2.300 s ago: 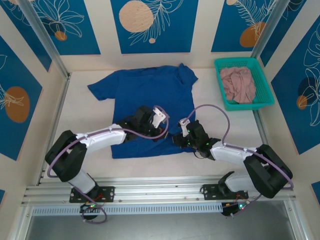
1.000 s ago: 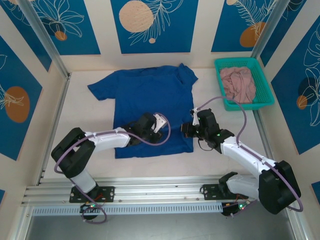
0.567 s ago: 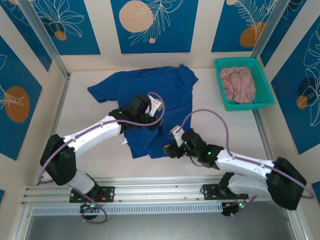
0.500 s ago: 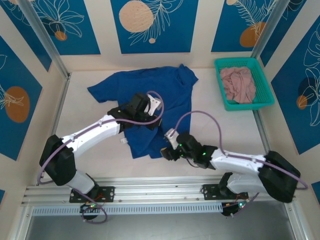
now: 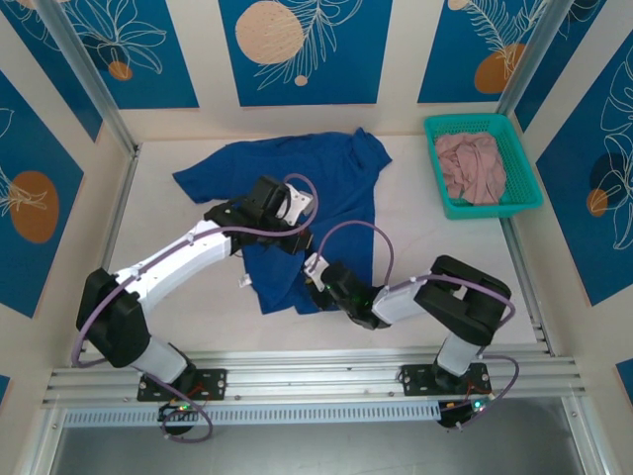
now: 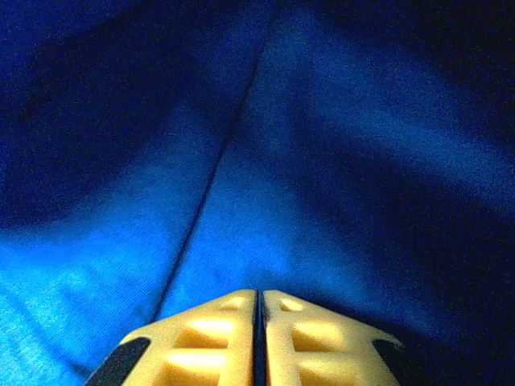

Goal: Fold the inside-out t-shirt

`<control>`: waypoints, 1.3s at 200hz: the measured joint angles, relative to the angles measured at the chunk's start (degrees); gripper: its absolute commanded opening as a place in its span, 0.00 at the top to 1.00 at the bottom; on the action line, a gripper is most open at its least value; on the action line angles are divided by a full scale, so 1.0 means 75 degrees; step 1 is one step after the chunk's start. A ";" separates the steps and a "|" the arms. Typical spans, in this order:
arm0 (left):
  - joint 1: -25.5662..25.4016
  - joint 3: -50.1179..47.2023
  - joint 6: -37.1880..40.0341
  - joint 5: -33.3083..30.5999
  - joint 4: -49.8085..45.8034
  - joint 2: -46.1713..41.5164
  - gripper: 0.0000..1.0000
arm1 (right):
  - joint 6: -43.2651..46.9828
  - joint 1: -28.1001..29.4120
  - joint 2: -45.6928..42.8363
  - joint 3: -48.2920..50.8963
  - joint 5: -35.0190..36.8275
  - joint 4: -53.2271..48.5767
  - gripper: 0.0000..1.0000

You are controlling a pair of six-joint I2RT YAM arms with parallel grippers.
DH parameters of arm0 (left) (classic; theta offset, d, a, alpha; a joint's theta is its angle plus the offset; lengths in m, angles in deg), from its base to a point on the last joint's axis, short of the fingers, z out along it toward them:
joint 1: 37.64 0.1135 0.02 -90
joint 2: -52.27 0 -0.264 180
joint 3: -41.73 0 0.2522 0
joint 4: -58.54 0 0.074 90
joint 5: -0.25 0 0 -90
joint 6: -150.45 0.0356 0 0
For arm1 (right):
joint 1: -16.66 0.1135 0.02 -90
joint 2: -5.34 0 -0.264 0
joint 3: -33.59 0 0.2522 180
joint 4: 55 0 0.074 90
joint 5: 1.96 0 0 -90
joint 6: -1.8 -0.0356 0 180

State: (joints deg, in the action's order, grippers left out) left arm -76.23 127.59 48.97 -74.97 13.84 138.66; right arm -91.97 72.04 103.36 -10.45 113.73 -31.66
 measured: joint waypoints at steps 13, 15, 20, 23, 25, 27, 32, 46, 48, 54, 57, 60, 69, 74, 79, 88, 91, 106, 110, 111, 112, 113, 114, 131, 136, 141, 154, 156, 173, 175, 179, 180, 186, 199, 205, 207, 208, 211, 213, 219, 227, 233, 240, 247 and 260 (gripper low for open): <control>0.0017 0.0076 0.0000 0.0085 -0.0041 -0.0050 1.00 | 0.0032 0.0000 0.0323 -0.0134 0.0198 0.0224 0.88; 0.0017 0.0085 0.0000 0.0093 -0.0047 -0.0055 1.00 | 0.0035 0.0000 0.0356 -0.0157 0.0224 0.0248 0.88; 0.0017 0.0114 0.0000 0.0125 -0.0061 -0.0070 1.00 | 0.0038 0.0000 0.0472 -0.0233 0.0323 0.0297 0.88; 0.0017 0.0128 0.0000 0.0149 -0.0061 -0.0085 1.00 | 0.0047 0.0000 0.0539 -0.0283 0.0388 0.0326 0.89; 0.0017 0.0134 0.0000 0.0172 -0.0061 -0.0093 1.00 | 0.0047 -0.0003 0.0580 -0.0321 0.0431 0.0341 0.89; 0.0017 0.0143 -0.0003 0.0184 -0.0061 -0.0099 1.00 | 0.0052 -0.0006 0.0603 -0.0347 0.0460 0.0350 0.89; 0.0017 0.0166 -0.0003 0.0216 -0.0076 -0.0114 1.00 | 0.0052 -0.0032 0.0702 -0.0437 0.0577 0.0382 0.89; 0.0020 0.0233 0.0000 0.0297 -0.0143 -0.0134 1.00 | 0.0035 -0.0082 0.0892 -0.0659 0.0871 0.0431 0.89; 0.0023 0.0242 0.0000 0.0312 -0.0149 -0.0140 1.00 | 0.0026 -0.0090 0.0918 -0.0691 0.0915 0.0437 0.89; 0.0023 0.0254 0.0000 0.0361 -0.0163 -0.0154 1.00 | -0.0009 -0.0134 0.0979 -0.0787 0.1049 0.0434 0.89; 0.0023 0.0256 0.0000 0.0385 -0.0169 -0.0157 1.00 | -0.0026 -0.0157 0.1008 -0.0831 0.1110 0.0434 0.89; 0.0023 0.0259 0.0000 0.0408 -0.0175 -0.0166 1.00 | -0.0038 -0.0178 0.1026 -0.0868 0.1172 0.0434 0.89; 0.0026 0.0283 0.0000 0.0475 -0.0195 -0.0172 1.00 | -0.0087 -0.0245 0.1078 -0.0965 0.1314 0.0452 0.89; 0.0026 0.0300 0.0000 0.0516 -0.0204 -0.0172 1.00 | -0.0117 -0.0271 0.1096 -0.1003 0.1393 0.0475 0.89; 0.0029 0.0315 0.0000 0.0557 -0.0201 -0.0172 1.00 | -0.0131 -0.0300 0.1110 -0.1032 0.1475 0.0490 0.89; 0.0032 0.0338 -0.0003 0.0615 -0.0201 -0.0172 1.00 | -0.0160 -0.0344 0.1145 -0.1093 0.1614 0.0510 0.89; 0.0032 0.0347 -0.0003 0.0641 -0.0198 -0.0172 1.00 | -0.0178 -0.0356 0.1160 -0.1110 0.1658 0.0516 0.89; 0.0032 0.0356 -0.0009 0.0717 -0.0178 -0.0175 1.00 | -0.0230 -0.0411 0.1262 -0.1218 0.1824 0.0548 0.89; 0.0041 0.0356 -0.0015 0.0743 -0.0172 -0.0175 1.00 | -0.0233 -0.0425 0.1306 -0.1247 0.1865 0.0574 0.89; 0.0044 0.0356 -0.0015 0.0752 -0.0172 -0.0175 1.00 | -0.0236 -0.0428 0.1314 -0.1253 0.1871 0.0577 0.89; 0.0050 0.0356 -0.0020 0.0764 -0.0172 -0.0175 1.00 | -0.0236 -0.0434 0.1326 -0.1262 0.1888 0.0583 0.89; 0.0050 0.0356 -0.0023 0.0769 -0.0172 -0.0175 1.00 | -0.0236 -0.0437 0.1329 -0.1268 0.1894 0.0586 0.88; 0.0052 0.0356 -0.0023 0.0772 -0.0172 -0.0175 1.00 | -0.0236 -0.0440 0.1343 -0.1276 0.1906 0.0595 0.88; 0.0073 0.0376 -0.0041 0.0988 -0.0169 -0.0175 1.00 | -0.0236 -0.0510 0.1559 -0.1445 0.1985 0.0606 0.88; 0.0073 0.0393 -0.0058 0.1046 -0.0169 -0.0175 1.00 | -0.0239 -0.0533 0.1614 -0.1495 0.1985 0.0603 0.88; 0.0073 0.0414 -0.0064 0.1105 -0.0169 -0.0175 1.00 | -0.0236 -0.0554 0.1655 -0.1539 0.1985 0.0595 0.87; 0.0067 0.0504 -0.0122 0.1282 -0.0149 -0.0175 1.00 | -0.0236 -0.0632 0.1725 -0.1670 0.1985 0.0565 0.86; 0.0061 0.0519 -0.0131 0.1309 -0.0140 -0.0175 1.00 | -0.0236 -0.0647 0.1728 -0.1693 0.1982 0.0560 0.85; 0.0017 0.0714 -0.0230 0.1521 -0.0111 -0.0175 1.00 | -0.0230 -0.0737 0.1754 -0.1897 0.1985 0.0539 0.83; 0.0012 0.0734 -0.0233 0.1545 -0.0111 -0.0175 1.00 | -0.0230 -0.0746 0.1760 -0.1929 0.1985 0.0536 0.82; -0.0003 0.0793 -0.0239 0.1585 -0.0093 -0.0175 1.00 | -0.0227 -0.0764 0.1772 -0.1985 0.1982 0.0539 0.82; -0.0006 0.0804 -0.0242 0.1594 -0.0096 -0.0175 1.00 | -0.0230 -0.0766 0.1775 -0.1996 0.1982 0.0539 0.82; -0.0035 0.0895 -0.0265 0.1641 -0.0082 -0.0172 1.00 | -0.0227 -0.0793 0.1786 -0.2066 0.1982 0.0539 0.81; -0.0105 0.1113 -0.0271 0.1719 -0.0052 -0.0157 1.00 | -0.0224 -0.0836 0.1821 -0.2189 0.1979 0.0560 0.79; -0.0137 0.1227 -0.0283 0.1746 -0.0047 -0.0146 1.00 | -0.0219 -0.0839 0.1845 -0.2229 0.1979 0.0583 0.78; -0.0146 0.1265 -0.0283 0.1754 -0.0047 -0.0137 1.00 | -0.0204 -0.0842 0.1851 -0.2247 0.1982 0.0595 0.78; -0.0152 0.1291 -0.0286 0.1763 -0.0044 -0.0137 1.00 | -0.0198 -0.0845 0.1853 -0.2250 0.1982 0.0597 0.78; -0.0163 0.1343 -0.0286 0.1772 -0.0035 -0.0122 1.00 | -0.0198 -0.0845 0.1868 -0.2270 0.1979 0.0603 0.77; -0.0172 0.1384 -0.0286 0.1778 -0.0038 -0.0111 1.00 | -0.0187 -0.0845 0.1880 -0.2288 0.1979 0.0603 0.77; -0.0189 0.1495 -0.0286 0.1801 -0.0029 -0.0079 1.00 | -0.0140 -0.0845 0.1918 -0.2331 0.1982 0.0627 0.76; -0.0210 0.1655 -0.0286 0.1830 -0.0023 -0.0017 1.00 | -0.0070 -0.0833 0.1976 -0.2390 0.1979 0.0656 0.75; -0.0219 0.1760 -0.0283 0.1833 -0.0023 0.0035 1.00 | -0.0015 -0.0819 0.2014 -0.2416 0.1976 0.0679 0.74; -0.0224 0.1856 -0.0283 0.1833 -0.0026 0.0096 1.00 | 0.0073 -0.0793 0.2040 -0.2425 0.1970 0.0729 0.72; -0.0224 0.1938 -0.0280 0.1827 -0.0032 0.0160 1.00 | 0.0154 -0.0764 0.2057 -0.2425 0.1970 0.0775 0.70; -0.0224 0.2066 -0.0256 0.1821 -0.0085 0.0291 1.00 | 0.0315 -0.0702 0.2069 -0.2425 0.1950 0.0804 0.66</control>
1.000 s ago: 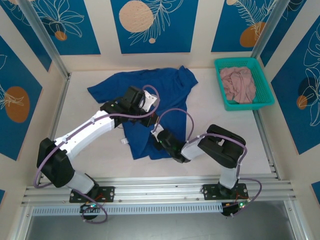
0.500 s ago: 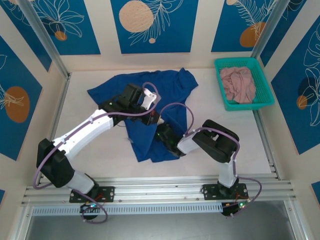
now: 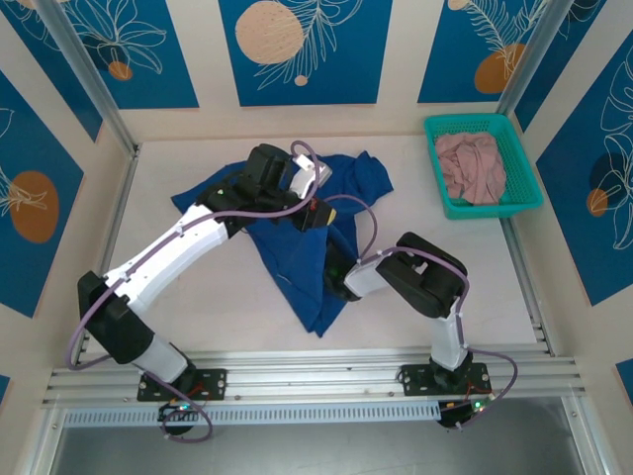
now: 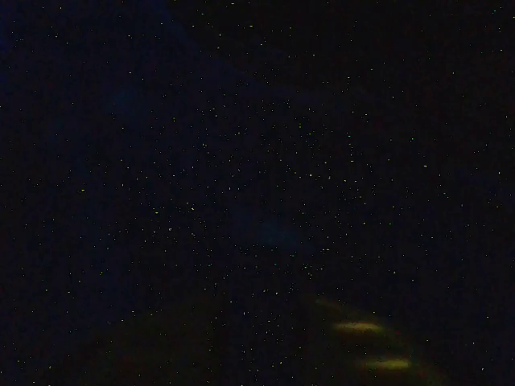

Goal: Fold the inside-out t-shirt

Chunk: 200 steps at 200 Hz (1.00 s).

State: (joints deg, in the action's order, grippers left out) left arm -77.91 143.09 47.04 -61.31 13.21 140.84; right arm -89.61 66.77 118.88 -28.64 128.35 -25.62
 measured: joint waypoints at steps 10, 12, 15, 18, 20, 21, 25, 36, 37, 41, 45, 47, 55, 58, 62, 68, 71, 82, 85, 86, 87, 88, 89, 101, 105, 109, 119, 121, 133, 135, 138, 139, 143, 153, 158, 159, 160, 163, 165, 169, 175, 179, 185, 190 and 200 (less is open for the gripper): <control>0.0000 0.0079 0.0006 -0.0015 -0.0064 0.0096 1.00 | 0.0096 0.0050 0.0000 -0.0006 -0.0032 0.0020 0.64; -0.0003 0.0093 0.0006 -0.0023 -0.0076 0.0117 1.00 | 0.0105 0.0064 0.0006 -0.0006 -0.0032 0.0026 0.63; -0.0003 0.0117 0.0006 -0.0026 -0.0096 0.0134 1.00 | 0.0154 0.0073 0.0006 -0.0009 -0.0035 0.0026 0.63; -0.0003 0.0143 0.0009 -0.0038 -0.0117 0.0166 1.00 | 0.0175 0.0087 0.0012 -0.0015 -0.0047 0.0032 0.62; -0.0006 0.0157 0.0012 -0.0047 -0.0128 0.0178 1.00 | 0.0195 0.0099 0.0023 -0.0017 -0.0052 0.0041 0.62; -0.0006 0.0163 0.0015 -0.0050 -0.0131 0.0184 1.00 | 0.0207 0.0102 0.0023 -0.0017 -0.0055 0.0047 0.61; -0.0006 0.0189 0.0032 -0.0055 -0.0134 0.0216 1.00 | 0.0254 0.0125 0.0044 -0.0026 -0.0058 0.0073 0.60; -0.0006 0.0274 0.0055 -0.0087 -0.0163 0.0283 1.00 | 0.0402 0.0181 0.0099 -0.0035 -0.0073 0.0181 0.58; -0.0006 0.0286 0.0055 -0.0096 -0.0163 0.0297 1.00 | 0.0408 0.0187 0.0102 -0.0035 -0.0076 0.0187 0.58; -0.0006 0.0321 0.0058 -0.0128 -0.0181 0.0321 1.00 | 0.0460 0.0219 0.0122 -0.0035 -0.0085 0.0230 0.57; -0.0006 0.0358 0.0064 -0.0178 -0.0201 0.0353 1.00 | 0.0490 0.0242 0.0137 -0.0032 -0.0087 0.0262 0.57; -0.0006 0.0376 0.0064 -0.0195 -0.0213 0.0361 1.00 | 0.0516 0.0259 0.0137 -0.0032 -0.0087 0.0283 0.56; -0.0006 0.0463 0.0096 -0.0303 -0.0291 0.0411 1.00 | 0.0612 0.0323 0.0143 -0.0020 -0.0090 0.0356 0.56; -0.0006 0.0495 0.0122 -0.0364 -0.0321 0.0425 1.00 | 0.0632 0.0344 0.0143 -0.0015 -0.0087 0.0373 0.56; -0.0009 0.0542 0.0149 -0.0443 -0.0358 0.0455 1.00 | 0.0670 0.0376 0.0140 0.0000 -0.0087 0.0431 0.55; -0.0009 0.0606 0.0204 -0.0577 -0.0408 0.0484 1.00 | 0.0702 0.0423 0.0134 0.0038 -0.0090 0.0507 0.55; -0.0009 0.0635 0.0213 -0.0644 -0.0437 0.0498 1.00 | 0.0731 0.0446 0.0128 0.0073 -0.0087 0.0542 0.55; -0.0012 0.0702 0.0268 -0.0906 -0.0495 0.0516 1.00 | 0.0793 0.0516 0.0082 0.0227 -0.0087 0.0641 0.54; -0.0012 0.0714 0.0286 -0.0985 -0.0510 0.0516 1.00 | 0.0801 0.0530 0.0058 0.0283 -0.0087 0.0659 0.55; -0.0012 0.0720 0.0297 -0.1023 -0.0519 0.0516 1.00 | 0.0804 0.0536 0.0055 0.0297 -0.0087 0.0664 0.55; -0.0015 0.0723 0.0297 -0.1037 -0.0522 0.0516 1.00 | 0.0804 0.0545 0.0044 0.0323 -0.0087 0.0682 0.54; -0.0015 0.0726 0.0300 -0.1052 -0.0527 0.0516 1.00 | 0.0807 0.0548 0.0038 0.0335 -0.0087 0.0688 0.54; -0.0015 0.0731 0.0309 -0.1084 -0.0539 0.0516 1.00 | 0.0807 0.0551 0.0032 0.0350 -0.0087 0.0694 0.55; -0.0015 0.0772 0.0396 -0.1355 -0.0586 0.0516 1.00 | 0.0833 0.0600 -0.0079 0.0589 -0.0090 0.0761 0.54; -0.0015 0.0775 0.0408 -0.1440 -0.0600 0.0516 1.00 | 0.0836 0.0615 -0.0119 0.0653 -0.0090 0.0766 0.53; -0.0015 0.0775 0.0431 -0.1518 -0.0609 0.0516 1.00 | 0.0851 0.0624 -0.0160 0.0714 -0.0090 0.0772 0.52; -0.0015 0.0775 0.0463 -0.1673 -0.0659 0.0516 1.00 | 0.0880 0.0647 -0.0221 0.0813 -0.0111 0.0784 0.51; -0.0015 0.0775 0.0469 -0.1690 -0.0664 0.0516 1.00 | 0.0886 0.0653 -0.0227 0.0819 -0.0114 0.0787 0.51; -0.0015 0.0775 0.0527 -0.1734 -0.0717 0.0516 1.00 | 0.0921 0.0670 -0.0227 0.0813 -0.0152 0.0755 0.51; -0.0015 0.0775 0.0527 -0.1734 -0.0723 0.0516 1.00 | 0.0930 0.0676 -0.0227 0.0810 -0.0152 0.0737 0.51; -0.0015 0.0775 0.0536 -0.1728 -0.0731 0.0516 1.00 | 0.0938 0.0676 -0.0227 0.0804 -0.0163 0.0729 0.52; -0.0015 0.0775 0.0551 -0.1719 -0.0731 0.0516 1.00 | 0.0938 0.0676 -0.0224 0.0801 -0.0163 0.0723 0.52; -0.0015 0.0775 0.0577 -0.1711 -0.0737 0.0516 1.00 | 0.0941 0.0676 -0.0224 0.0772 -0.0172 0.0673 0.51; -0.0015 0.0775 0.0609 -0.1588 -0.0740 0.0516 1.00 | 0.0930 0.0662 -0.0221 0.0664 -0.0175 0.0525 0.51; -0.0015 0.0775 0.0641 -0.1521 -0.0734 0.0516 1.00 | 0.0909 0.0644 -0.0221 0.0600 -0.0175 0.0452 0.52; -0.0015 0.0775 0.0644 -0.1492 -0.0734 0.0516 1.00 | 0.0901 0.0635 -0.0221 0.0589 -0.0175 0.0440 0.51; -0.0015 0.0775 0.0644 -0.1475 -0.0734 0.0516 1.00 | 0.0886 0.0621 -0.0221 0.0565 -0.0175 0.0414 0.51; -0.0015 0.0775 0.0650 -0.1428 -0.0726 0.0516 1.00 | 0.0866 0.0609 -0.0221 0.0516 -0.0178 0.0353 0.51; -0.0015 0.0775 0.0662 -0.1387 -0.0717 0.0513 1.00 | 0.0848 0.0597 -0.0221 0.0481 -0.0178 0.0315 0.51; -0.0015 0.0775 0.0662 -0.1317 -0.0708 0.0510 1.00 | 0.0793 0.0565 -0.0221 0.0408 -0.0184 0.0230 0.51; -0.0015 0.0769 0.0667 -0.1174 -0.0688 0.0498 1.00 | 0.0734 0.0510 -0.0221 0.0303 -0.0207 0.0099 0.51; -0.0015 0.0769 0.0664 -0.1084 -0.0679 0.0490 1.00 | 0.0685 0.0455 -0.0221 0.0224 -0.0216 0.0012 0.51; -0.0015 0.0737 0.0664 -0.0930 -0.0624 0.0455 1.00 | 0.0612 0.0376 -0.0219 0.0119 -0.0236 -0.0122 0.51; -0.0015 0.0705 0.0667 -0.0816 -0.0592 0.0414 1.00 | 0.0542 0.0300 -0.0219 0.0023 -0.0239 -0.0256 0.51; -0.0015 0.0624 0.0664 -0.0568 -0.0504 0.0306 1.00 | 0.0399 0.0143 -0.0210 -0.0175 -0.0262 -0.0527 0.51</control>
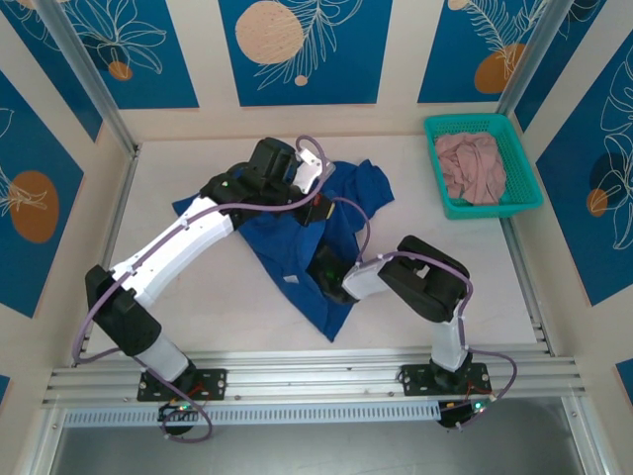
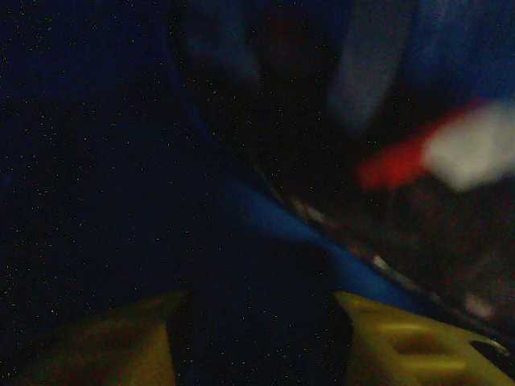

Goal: Fold the inside-out t-shirt

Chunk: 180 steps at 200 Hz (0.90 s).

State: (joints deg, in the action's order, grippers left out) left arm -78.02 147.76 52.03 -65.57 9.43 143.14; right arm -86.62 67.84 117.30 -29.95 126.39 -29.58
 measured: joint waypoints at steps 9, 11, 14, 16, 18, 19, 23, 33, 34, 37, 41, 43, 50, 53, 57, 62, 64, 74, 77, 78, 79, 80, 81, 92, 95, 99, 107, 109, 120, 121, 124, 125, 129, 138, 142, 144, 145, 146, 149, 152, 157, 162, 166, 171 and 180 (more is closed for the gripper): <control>0.0000 -0.0087 -0.0003 0.0245 0.0090 -0.0125 1.00 | -0.0114 -0.0111 0.0017 -0.0184 -0.0003 -0.0259 0.50; 0.0000 -0.0102 -0.0003 0.0277 0.0111 -0.0149 1.00 | -0.0143 -0.0137 0.0026 -0.0236 0.0000 -0.0332 0.50; -0.0003 -0.0128 -0.0003 0.0358 0.0143 -0.0192 1.00 | -0.0198 -0.0172 0.0047 -0.0306 -0.0006 -0.0417 0.50; -0.0003 -0.0146 -0.0006 0.0408 0.0169 -0.0221 1.00 | -0.0221 -0.0198 0.0052 -0.0356 -0.0003 -0.0478 0.49; -0.0003 -0.0160 -0.0003 0.0463 0.0192 -0.0254 1.00 | -0.0236 -0.0210 0.0064 -0.0388 -0.0003 -0.0513 0.49; -0.0006 -0.0166 -0.0006 0.0481 0.0201 -0.0265 1.00 | -0.0259 -0.0224 0.0073 -0.0425 -0.0009 -0.0551 0.48; -0.0006 -0.0192 -0.0006 0.0586 0.0248 -0.0321 1.00 | -0.0329 -0.0271 0.0105 -0.0530 -0.0023 -0.0688 0.48; -0.0023 -0.0224 -0.0009 0.0804 0.0335 -0.0443 1.00 | -0.0475 -0.0361 0.0195 -0.0790 -0.0047 -0.1005 0.46; -0.0023 -0.0224 -0.0009 0.0822 0.0341 -0.0452 1.00 | -0.0522 -0.0376 0.0213 -0.0831 -0.0058 -0.1049 0.45; -0.0032 -0.0227 -0.0012 0.0874 0.0373 -0.0481 1.00 | -0.0557 -0.0405 0.0233 -0.0903 -0.0052 -0.1160 0.45; -0.0050 -0.0227 -0.0009 0.0976 0.0408 -0.0525 1.00 | -0.0635 -0.0440 0.0286 -0.1032 -0.0064 -0.1309 0.44; -0.0055 -0.0227 -0.0012 0.1011 0.0431 -0.0545 1.00 | -0.0653 -0.0449 0.0306 -0.1075 -0.0061 -0.1361 0.44; -0.0087 -0.0227 -0.0020 0.1151 0.0484 -0.0609 1.00 | -0.0755 -0.0495 0.0385 -0.1279 -0.0079 -0.1614 0.42; -0.0102 -0.0227 -0.0023 0.1207 0.0490 -0.0627 1.00 | -0.0807 -0.0522 0.0431 -0.1390 -0.0096 -0.1743 0.42; -0.0125 -0.0227 -0.0026 0.1274 0.0507 -0.0656 1.00 | -0.0854 -0.0545 0.0472 -0.1498 -0.0099 -0.1880 0.41; -0.0154 -0.0227 -0.0026 0.1373 0.0527 -0.0685 1.00 | -0.0941 -0.0580 0.0527 -0.1641 -0.0114 -0.2069 0.40; -0.0166 -0.0227 -0.0029 0.1405 0.0545 -0.0697 1.00 | -0.0956 -0.0592 0.0551 -0.1702 -0.0119 -0.2142 0.40; -0.0230 -0.0224 -0.0026 0.1568 0.0597 -0.0711 1.00 | -0.1107 -0.0656 0.0653 -0.1973 -0.0154 -0.2477 0.38; -0.0248 -0.0224 -0.0029 0.1612 0.0609 -0.0711 1.00 | -0.1134 -0.0673 0.0676 -0.2046 -0.0152 -0.2582 0.38; -0.0254 -0.0224 -0.0029 0.1620 0.0612 -0.0711 1.00 | -0.1134 -0.0676 0.0682 -0.2063 -0.0152 -0.2597 0.38; -0.0256 -0.0224 -0.0029 0.1632 0.0615 -0.0711 1.00 | -0.1154 -0.0685 0.0697 -0.2098 -0.0160 -0.2643 0.38; -0.0262 -0.0224 -0.0026 0.1649 0.0615 -0.0711 1.00 | -0.1172 -0.0691 0.0705 -0.2119 -0.0166 -0.2669 0.38; -0.0268 -0.0224 -0.0026 0.1655 0.0615 -0.0711 1.00 | -0.1207 -0.0699 0.0720 -0.2159 -0.0172 -0.2716 0.37; -0.0315 -0.0224 -0.0026 0.1754 0.0603 -0.0711 1.00 | -0.1306 -0.0766 0.0825 -0.2460 -0.0187 -0.3098 0.36; -0.0323 -0.0224 -0.0029 0.1775 0.0597 -0.0711 1.00 | -0.1376 -0.0790 0.0874 -0.2565 -0.0198 -0.3220 0.35; -0.0335 -0.0221 -0.0029 0.1795 0.0597 -0.0711 1.00 | -0.1396 -0.0813 0.0915 -0.2667 -0.0201 -0.3343 0.34; -0.0344 -0.0201 -0.0029 0.1839 0.0600 -0.0711 1.00 | -0.1498 -0.0866 0.1011 -0.2891 -0.0221 -0.3605 0.33; -0.0347 -0.0192 -0.0029 0.1848 0.0595 -0.0711 1.00 | -0.1533 -0.0883 0.1035 -0.2946 -0.0233 -0.3672 0.33; -0.0350 -0.0143 -0.0032 0.1903 0.0595 -0.0711 1.00 | -0.1638 -0.0959 0.1134 -0.3194 -0.0294 -0.4010 0.32; -0.0350 -0.0140 -0.0032 0.1909 0.0595 -0.0711 1.00 | -0.1652 -0.0965 0.1142 -0.3209 -0.0306 -0.4036 0.32; -0.0350 -0.0122 -0.0032 0.1923 0.0597 -0.0711 1.00 | -0.1679 -0.0988 0.1172 -0.3273 -0.0321 -0.4135 0.32; -0.0350 -0.0117 -0.0032 0.1923 0.0597 -0.0711 1.00 | -0.1682 -0.1000 0.1183 -0.3308 -0.0323 -0.4176 0.32; -0.0353 -0.0090 -0.0035 0.1947 0.0600 -0.0711 1.00 | -0.1731 -0.1029 0.1224 -0.3389 -0.0350 -0.4290 0.31; -0.0353 -0.0032 -0.0064 0.1982 0.0603 -0.0717 1.00 | -0.1786 -0.1099 0.1326 -0.3599 -0.0388 -0.4561 0.30; -0.0356 -0.0003 -0.0070 0.2005 0.0600 -0.0720 1.00 | -0.1816 -0.1125 0.1378 -0.3689 -0.0414 -0.4666 0.29; -0.0356 0.0012 -0.0082 0.2008 0.0603 -0.0723 1.00 | -0.1816 -0.1134 0.1396 -0.3719 -0.0420 -0.4709 0.28; -0.0356 0.0017 -0.0085 0.2011 0.0603 -0.0723 1.00 | -0.1813 -0.1145 0.1413 -0.3751 -0.0431 -0.4747 0.28; -0.0356 0.0020 -0.0085 0.2014 0.0603 -0.0723 1.00 | -0.1816 -0.1148 0.1422 -0.3768 -0.0437 -0.4765 0.28; -0.0356 0.0047 -0.0090 0.2034 0.0603 -0.0723 1.00 | -0.1833 -0.1166 0.1463 -0.3835 -0.0455 -0.4838 0.27; -0.0356 0.0067 -0.0090 0.2043 0.0603 -0.0726 1.00 | -0.1836 -0.1186 0.1507 -0.3931 -0.0466 -0.4957 0.26; -0.0356 0.0105 -0.0099 0.2063 0.0600 -0.0726 1.00 | -0.1868 -0.1207 0.1580 -0.4060 -0.0510 -0.5103 0.26; -0.0356 0.0154 -0.0122 0.2087 0.0600 -0.0726 1.00 | -0.1874 -0.1230 0.1658 -0.4202 -0.0539 -0.5240 0.25; -0.0356 0.0192 -0.0128 0.2127 0.0600 -0.0726 1.00 | -0.1874 -0.1241 0.1719 -0.4325 -0.0557 -0.5365 0.25; -0.0361 0.0251 -0.0146 0.2183 0.0592 -0.0726 1.00 | -0.1880 -0.1262 0.1804 -0.4473 -0.0589 -0.5520 0.25; -0.0385 0.0361 -0.0178 0.2267 0.0595 -0.0726 1.00 | -0.1886 -0.1291 0.1944 -0.4718 -0.0647 -0.5741 0.24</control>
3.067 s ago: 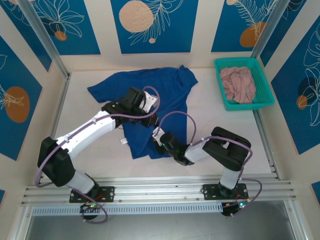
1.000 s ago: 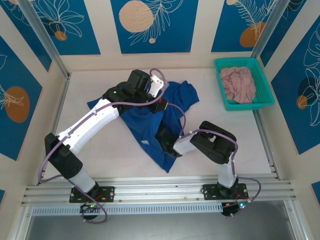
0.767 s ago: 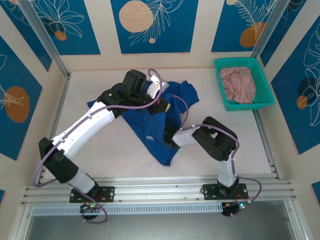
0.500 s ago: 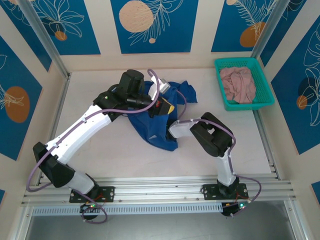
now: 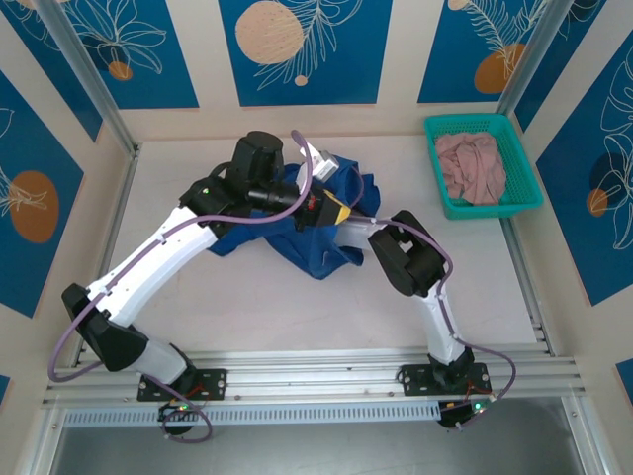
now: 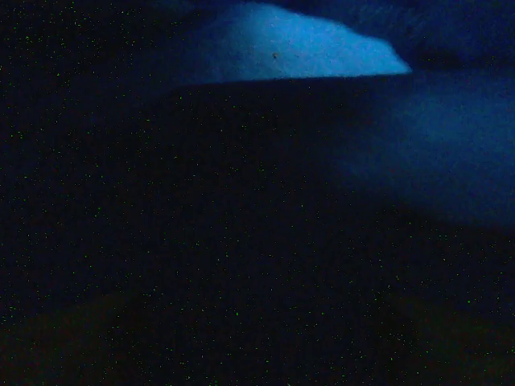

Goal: Fold the inside-out t-shirt

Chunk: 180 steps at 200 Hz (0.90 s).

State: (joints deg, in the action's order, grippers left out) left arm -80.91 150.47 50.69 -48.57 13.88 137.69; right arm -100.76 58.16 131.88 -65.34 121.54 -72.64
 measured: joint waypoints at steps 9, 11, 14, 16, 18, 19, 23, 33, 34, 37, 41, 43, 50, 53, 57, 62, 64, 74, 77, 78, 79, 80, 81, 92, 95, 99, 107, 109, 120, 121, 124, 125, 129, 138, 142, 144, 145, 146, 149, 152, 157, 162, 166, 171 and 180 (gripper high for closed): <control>-0.0026 0.0131 -0.0035 0.0093 -0.0003 0.0003 1.00 | -0.0015 -0.0023 0.0064 -0.0160 -0.0070 -0.0128 0.23; -0.0032 0.0166 -0.0044 0.0117 -0.0012 0.0000 1.00 | -0.0012 -0.0026 0.0067 -0.0181 -0.0070 -0.0152 0.23; -0.0044 0.0219 -0.0052 0.0140 -0.0009 0.0003 1.00 | -0.0015 -0.0041 0.0082 -0.0224 -0.0102 -0.0219 0.23; -0.0050 0.0239 -0.0052 0.0149 -0.0012 0.0003 1.00 | -0.0012 -0.0044 0.0090 -0.0259 -0.0117 -0.0274 0.23; -0.0052 0.0277 -0.0055 0.0166 -0.0012 0.0003 1.00 | -0.0012 -0.0047 0.0093 -0.0280 -0.0117 -0.0309 0.23; -0.0055 0.0300 -0.0055 0.0178 -0.0015 0.0003 1.00 | -0.0012 -0.0050 0.0096 -0.0300 -0.0125 -0.0335 0.23; -0.0064 0.0353 -0.0058 0.0204 -0.0015 0.0003 1.00 | -0.0015 -0.0061 0.0117 -0.0364 -0.0157 -0.0425 0.23; -0.0079 0.0490 -0.0064 0.0274 -0.0009 0.0003 1.00 | -0.0012 -0.0087 0.0192 -0.0571 -0.0224 -0.0659 0.22; -0.0079 0.0507 -0.0064 0.0280 -0.0009 0.0003 1.00 | -0.0015 -0.0090 0.0198 -0.0586 -0.0236 -0.0670 0.22; -0.0082 0.0542 -0.0070 0.0303 -0.0015 0.0003 1.00 | -0.0012 -0.0096 0.0219 -0.0638 -0.0265 -0.0726 0.22; -0.0085 0.0574 -0.0087 0.0309 -0.0009 0.0003 1.00 | -0.0015 -0.0111 0.0245 -0.0705 -0.0289 -0.0804 0.22; -0.0085 0.0592 -0.0087 0.0318 -0.0006 0.0003 1.00 | -0.0012 -0.0111 0.0259 -0.0737 -0.0306 -0.0842 0.22; -0.0087 0.0638 -0.0090 0.0344 -0.0012 0.0000 1.00 | -0.0012 -0.0125 0.0286 -0.0810 -0.0344 -0.0933 0.22; -0.0087 0.0653 -0.0090 0.0361 -0.0009 0.0000 1.00 | -0.0015 -0.0134 0.0297 -0.0842 -0.0358 -0.0973 0.22; -0.0093 0.0659 -0.0090 0.0361 -0.0006 0.0000 1.00 | -0.0012 -0.0143 0.0309 -0.0886 -0.0393 -0.1032 0.22; -0.0093 0.0659 -0.0090 0.0356 -0.0009 -0.0012 1.00 | -0.0012 -0.0154 0.0321 -0.0930 -0.0423 -0.1087 0.23; -0.0093 0.0659 -0.0087 0.0353 -0.0015 -0.0015 1.00 | -0.0015 -0.0154 0.0326 -0.0947 -0.0443 -0.1125 0.23; -0.0096 0.0659 -0.0087 0.0262 -0.0055 -0.0032 1.00 | -0.0015 -0.0172 0.0358 -0.1029 -0.0495 -0.1236 0.26; -0.0096 0.0656 -0.0087 0.0198 -0.0058 -0.0047 1.00 | -0.0012 -0.0181 0.0364 -0.1043 -0.0522 -0.1250 0.26; -0.0099 0.0653 -0.0087 0.0189 -0.0058 -0.0050 1.00 | -0.0015 -0.0181 0.0367 -0.1049 -0.0536 -0.1256 0.27; -0.0099 0.0653 -0.0087 0.0178 -0.0061 -0.0052 1.00 | -0.0020 -0.0181 0.0370 -0.1049 -0.0542 -0.1262 0.27; -0.0099 0.0650 -0.0087 0.0149 -0.0067 -0.0058 1.00 | -0.0017 -0.0181 0.0373 -0.1052 -0.0548 -0.1265 0.28; -0.0099 0.0650 -0.0087 0.0128 -0.0067 -0.0061 1.00 | -0.0012 -0.0187 0.0373 -0.1055 -0.0562 -0.1268 0.28; -0.0099 0.0595 -0.0099 -0.0154 -0.0067 -0.0160 1.00 | -0.0035 -0.0201 0.0376 -0.1075 -0.0676 -0.1326 0.40; -0.0096 0.0574 -0.0108 -0.0245 -0.0076 -0.0201 1.00 | 0.0003 -0.0213 0.0373 -0.1084 -0.0720 -0.1358 0.45; -0.0093 0.0525 -0.0117 -0.0382 -0.0073 -0.0271 1.00 | -0.0052 -0.0219 0.0373 -0.1084 -0.0755 -0.1376 0.51; -0.0067 0.0417 -0.0172 -0.0647 -0.0064 -0.0425 1.00 | -0.0041 -0.0242 0.0373 -0.1087 -0.0860 -0.1416 0.62; -0.0058 0.0393 -0.0184 -0.0699 -0.0064 -0.0458 1.00 | 0.0017 -0.0251 0.0373 -0.1087 -0.0903 -0.1428 0.64; 0.0026 0.0187 -0.0297 -0.1137 -0.0023 -0.0729 1.00 | -0.0038 -0.0286 0.0373 -0.1087 -0.1061 -0.1451 0.78; 0.0032 0.0175 -0.0303 -0.1169 -0.0023 -0.0746 1.00 | 0.0020 -0.0294 0.0373 -0.1087 -0.1087 -0.1451 0.80; 0.0073 0.0099 -0.0326 -0.1320 0.0000 -0.0839 1.00 | 0.0009 -0.0306 0.0373 -0.1084 -0.1145 -0.1443 0.85; 0.0079 0.0082 -0.0332 -0.1349 0.0003 -0.0857 1.00 | -0.0012 -0.0309 0.0373 -0.1081 -0.1154 -0.1440 0.86; 0.0134 0.0000 -0.0376 -0.1550 0.0006 -0.0973 1.00 | 0.0079 -0.0332 0.0370 -0.1067 -0.1227 -0.1422 0.92; 0.0254 -0.0154 -0.0449 -0.1985 0.0003 -0.1186 1.00 | 0.0079 -0.0373 0.0329 -0.0959 -0.1364 -0.1300 1.00; 0.0306 -0.0213 -0.0472 -0.2171 0.0003 -0.1271 1.00 | 0.0128 -0.0399 0.0280 -0.0889 -0.1445 -0.1233 1.00; 0.0347 -0.0254 -0.0495 -0.2294 0.0015 -0.1323 1.00 | 0.0111 -0.0414 0.0248 -0.0848 -0.1489 -0.1212 1.00; 0.0367 -0.0280 -0.0501 -0.2363 0.0017 -0.1352 1.00 | 0.0085 -0.0420 0.0242 -0.0833 -0.1504 -0.1201 1.00; 0.0376 -0.0294 -0.0507 -0.2401 0.0020 -0.1367 1.00 | 0.0093 -0.0425 0.0233 -0.0816 -0.1524 -0.1195 1.00; 0.0428 -0.0344 -0.0530 -0.2556 0.0020 -0.1434 1.00 | 0.0152 -0.0446 0.0189 -0.0740 -0.1580 -0.1160 1.00; 0.0478 -0.0402 -0.0551 -0.2702 0.0032 -0.1492 1.00 | 0.0169 -0.0460 0.0146 -0.0653 -0.1632 -0.1087 1.00; 0.0580 -0.0507 -0.0595 -0.2975 0.0047 -0.1597 1.00 | 0.0201 -0.0498 0.0058 -0.0516 -0.1728 -0.1026 1.00; 0.0685 -0.0615 -0.0644 -0.3232 0.0064 -0.1687 1.00 | 0.0245 -0.0530 -0.0035 -0.0364 -0.1816 -0.0953 1.00; 0.0766 -0.0697 -0.0664 -0.3407 0.0082 -0.1746 1.00 | 0.0283 -0.0557 -0.0119 -0.0221 -0.1915 -0.0903 1.00; 0.0889 -0.0810 -0.0699 -0.3660 0.0099 -0.1816 1.00 | 0.0303 -0.0592 -0.0224 -0.0055 -0.1999 -0.0833 1.00; 0.1110 -0.1017 -0.0761 -0.4095 0.0149 -0.1906 1.00 | 0.0361 -0.0641 -0.0428 0.0259 -0.2194 -0.0737 1.00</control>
State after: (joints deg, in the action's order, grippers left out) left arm -72.58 142.85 44.99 -79.27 15.00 123.40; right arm -98.05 53.35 128.67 -63.39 105.08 -78.17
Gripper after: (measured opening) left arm 0.052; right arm 0.063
